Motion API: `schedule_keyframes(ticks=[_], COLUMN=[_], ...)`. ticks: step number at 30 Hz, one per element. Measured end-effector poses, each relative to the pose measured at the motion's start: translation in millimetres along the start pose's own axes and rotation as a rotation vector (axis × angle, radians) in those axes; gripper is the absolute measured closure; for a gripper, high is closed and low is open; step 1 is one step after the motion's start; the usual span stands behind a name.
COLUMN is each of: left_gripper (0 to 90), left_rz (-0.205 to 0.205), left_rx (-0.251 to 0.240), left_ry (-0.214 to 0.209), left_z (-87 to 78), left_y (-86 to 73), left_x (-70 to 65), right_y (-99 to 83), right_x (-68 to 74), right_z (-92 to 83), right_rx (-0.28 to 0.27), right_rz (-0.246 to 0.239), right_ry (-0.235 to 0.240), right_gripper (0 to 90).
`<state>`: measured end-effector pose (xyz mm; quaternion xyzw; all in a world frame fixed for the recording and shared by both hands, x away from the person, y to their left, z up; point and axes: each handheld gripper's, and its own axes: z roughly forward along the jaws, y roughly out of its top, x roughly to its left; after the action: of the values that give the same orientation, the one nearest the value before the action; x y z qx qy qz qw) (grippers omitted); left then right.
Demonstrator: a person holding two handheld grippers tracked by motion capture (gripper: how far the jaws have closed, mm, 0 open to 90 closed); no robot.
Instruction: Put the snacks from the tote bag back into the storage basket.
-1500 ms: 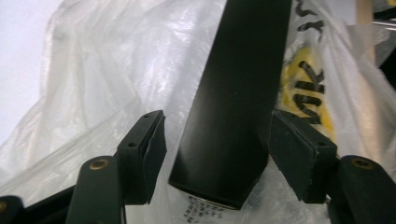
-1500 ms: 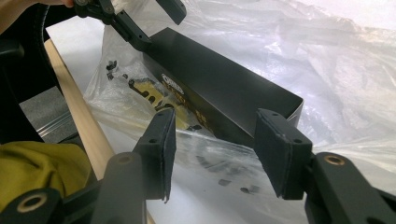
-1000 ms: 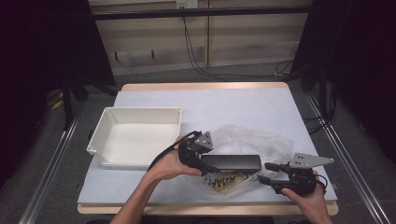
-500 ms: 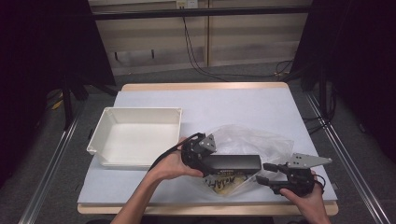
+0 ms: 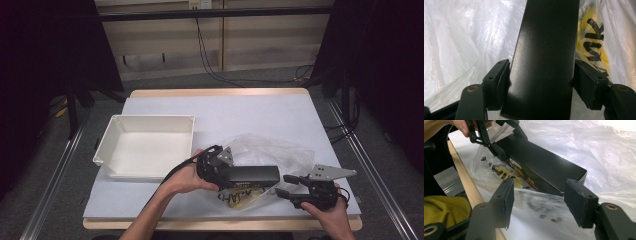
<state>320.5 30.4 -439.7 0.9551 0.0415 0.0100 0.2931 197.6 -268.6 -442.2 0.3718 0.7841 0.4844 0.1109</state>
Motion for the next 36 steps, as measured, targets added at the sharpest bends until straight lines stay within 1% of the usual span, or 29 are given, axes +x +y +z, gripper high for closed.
schedule_keyframes(ticks=[1,2,6,7,8,10,11,12,14,15,16,17,19,20,21,22,23,24,26,28,30,31,32,33,34,35,36], left_gripper=[33.7,35.7,38.0,39.9,40.9,41.6,41.9,42.2,42.6,42.8,42.9,42.9,43.1,43.1,43.1,43.2,43.2,43.2,43.2,43.2,43.2,43.2,43.2,43.2,43.2,43.1,43.2], left_rz=[-0.008,-0.007,-0.007,-0.003,-0.008,-0.017,-0.022,-0.025,-0.018,-0.035,-0.028,-0.036,-0.039,-0.044,-0.044,-0.047,-0.046,-0.043,-0.042,-0.046,-0.059,-0.05,-0.056,-0.062,-0.061,-0.069,-0.065], left_rx=[-0.001,-0.007,-0.001,-0.013,-0.018,-0.017,-0.027,-0.023,-0.026,-0.035,-0.033,-0.041,-0.052,-0.054,-0.065,-0.08,-0.084,-0.074,-0.083,-0.111,-0.138,-0.143,-0.148,-0.164,-0.171,-0.179,-0.19], left_ry=[-0.011,-0.007,-0.028,-0.019,-0.015,-0.035,-0.037,-0.044,-0.044,-0.047,-0.05,-0.061,-0.042,-0.042,-0.053,-0.051,-0.053,-0.055,-0.055,-0.062,-0.064,-0.066,-0.063,-0.062,-0.06,-0.062,-0.068], left_z=[-0.4,-0.5,-1.6,-1.8,-2.0,-2.4,-1.8,-1.7,-2.5,-2.8,-4.3,-5.0,-7.6,-8.5,-9.0,-8.9,-9.3,-11.1,-13.0,-14.5,-17.1,-17.9,-19.5,-20.6,-21.6,-22.8,-23.8], left_y=[0.2,0.0,0.4,0.5,0.7,1.6,1.9,2.3,3.4,3.5,4.1,4.1,4.8,5.0,4.8,4.6,4.8,5.6,6.3,6.5,7.5,8.0,8.4,8.6,8.7,8.7,9.0], left_x=[0.5,0.7,2.5,1.2,0.7,1.5,1.3,0.9,1.3,0.1,0.5,0.8,0.8,0.7,0.8,-0.1,-0.1,0.3,0.6,1.5,1.9,2.5,2.1,2.0,2.1,2.0,2.5], right_y=[0.1,0.3,0.3,0.2,0.2,0.2,0.1,0.1,0.3,0.5,0.6,0.6,0.4,0.3,0.4,0.4,0.5,0.6,0.6,0.6,0.8,0.9,0.9,0.9,0.9,0.9,0.9], right_x=[0.1,0.2,0.6,0.6,0.6,0.0,-0.2,-0.1,-0.2,0.0,-0.3,-0.6,-1.3,-1.4,-1.6,-1.8,-1.7,-1.6,-1.6,-1.6,-1.6,-1.6,-1.3,-0.9,-0.7,-0.6,-0.7], right_z=[0.4,0.9,1.6,1.6,1.4,1.1,1.2,0.9,0.4,-0.2,-0.8,-1.2,-1.7,-1.8,-2.2,-2.4,-2.8,-2.9,-3.1,-3.3,-3.6,-3.0,-2.9,-2.8,-3.0,-3.3,-3.8], right_rx=[0.001,0.003,0.005,0.004,0.005,0.005,0.004,0.004,0.0,-0.001,-0.006,-0.007,-0.006,-0.006,-0.006,-0.011,-0.011,-0.012,-0.014,-0.019,-0.023,-0.027,-0.026,-0.028,-0.027,-0.028,-0.033], right_rz=[0.001,0.0,0.003,0.004,0.004,0.009,0.009,0.014,0.013,0.014,0.012,0.016,0.02,0.02,0.02,0.02,0.022,0.023,0.023,0.021,0.022,0.02,0.021,0.021,0.019,0.02,0.018], right_ry=[0.0,0.0,-0.002,-0.002,-0.004,-0.01,-0.011,-0.013,-0.016,-0.019,-0.018,-0.02,-0.024,-0.026,-0.026,-0.026,-0.029,-0.031,-0.033,-0.034,-0.035,-0.035,-0.035,-0.035,-0.036,-0.035,-0.037], right_gripper=[39.6,38.8,37.7,37.3,36.4,34.7,34.4,34.1,33.0,32.8,32.3,31.7,30.8,30.4,30.2,29.9,29.9,29.8,29.5,29.3,29.3,29.1,29.0,28.8,28.6,28.4,28.1])
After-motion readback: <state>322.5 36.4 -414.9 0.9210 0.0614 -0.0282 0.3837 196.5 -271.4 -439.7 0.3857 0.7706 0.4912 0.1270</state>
